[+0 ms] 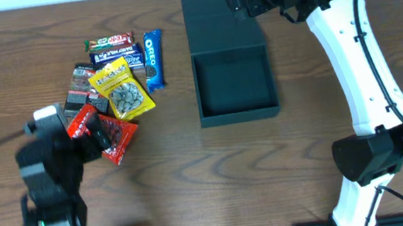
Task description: Pack container
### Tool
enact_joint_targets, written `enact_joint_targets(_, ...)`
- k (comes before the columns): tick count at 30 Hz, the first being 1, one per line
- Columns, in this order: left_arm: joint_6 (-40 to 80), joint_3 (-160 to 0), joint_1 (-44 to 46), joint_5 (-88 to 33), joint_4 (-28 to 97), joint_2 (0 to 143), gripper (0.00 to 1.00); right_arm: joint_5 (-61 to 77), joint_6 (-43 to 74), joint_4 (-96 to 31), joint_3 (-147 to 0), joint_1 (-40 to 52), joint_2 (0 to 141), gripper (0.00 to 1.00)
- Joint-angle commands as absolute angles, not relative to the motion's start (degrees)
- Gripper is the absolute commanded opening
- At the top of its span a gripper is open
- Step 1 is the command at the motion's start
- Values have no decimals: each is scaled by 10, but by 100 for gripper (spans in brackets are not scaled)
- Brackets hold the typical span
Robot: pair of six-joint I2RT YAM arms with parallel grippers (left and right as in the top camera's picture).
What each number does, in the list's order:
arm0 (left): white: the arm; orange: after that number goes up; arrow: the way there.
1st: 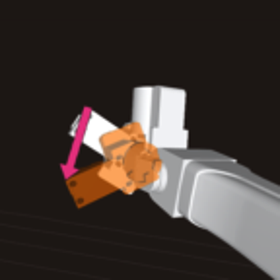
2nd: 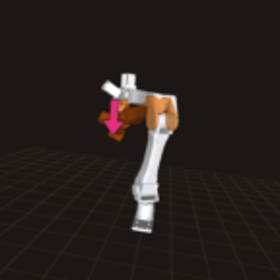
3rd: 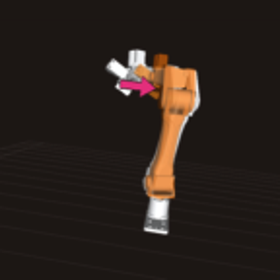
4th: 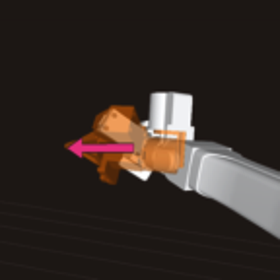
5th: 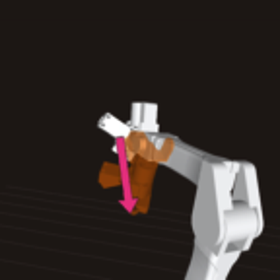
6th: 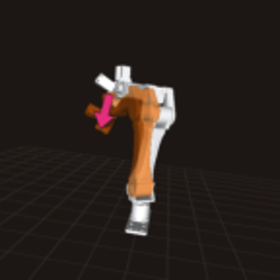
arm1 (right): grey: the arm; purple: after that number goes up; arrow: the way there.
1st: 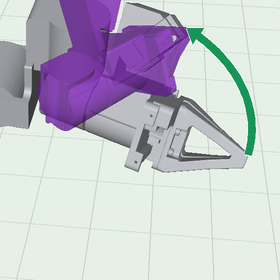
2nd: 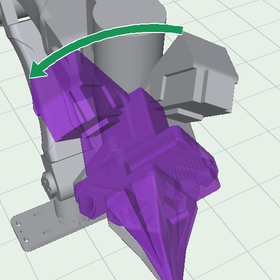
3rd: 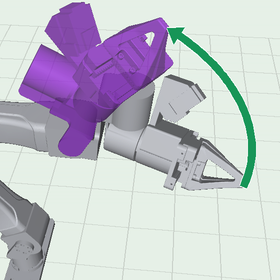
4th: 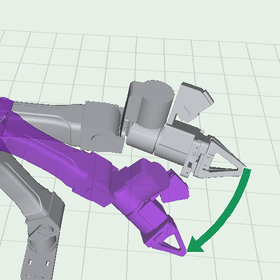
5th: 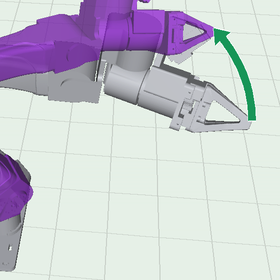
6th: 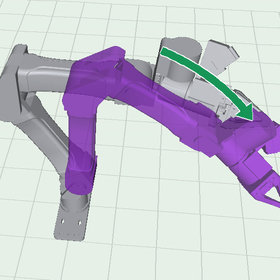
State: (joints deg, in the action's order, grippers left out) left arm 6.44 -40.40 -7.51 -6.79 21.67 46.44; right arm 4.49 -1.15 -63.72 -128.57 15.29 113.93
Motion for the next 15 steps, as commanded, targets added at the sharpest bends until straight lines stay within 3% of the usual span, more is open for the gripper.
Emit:
enact_joint_targets(1,100,-508,-78,-26,275,572,95,47,-20,-639,-1285,140,1124,99)
enact_joint_targets(5,108,-634,-77,-37,354,718,95,47,-20,-637,-1285,124,1124,99)
enact_joint_targets(15,108,-670,-77,-134,260,865,96,47,-20,-640,-1285,89,1124,99)
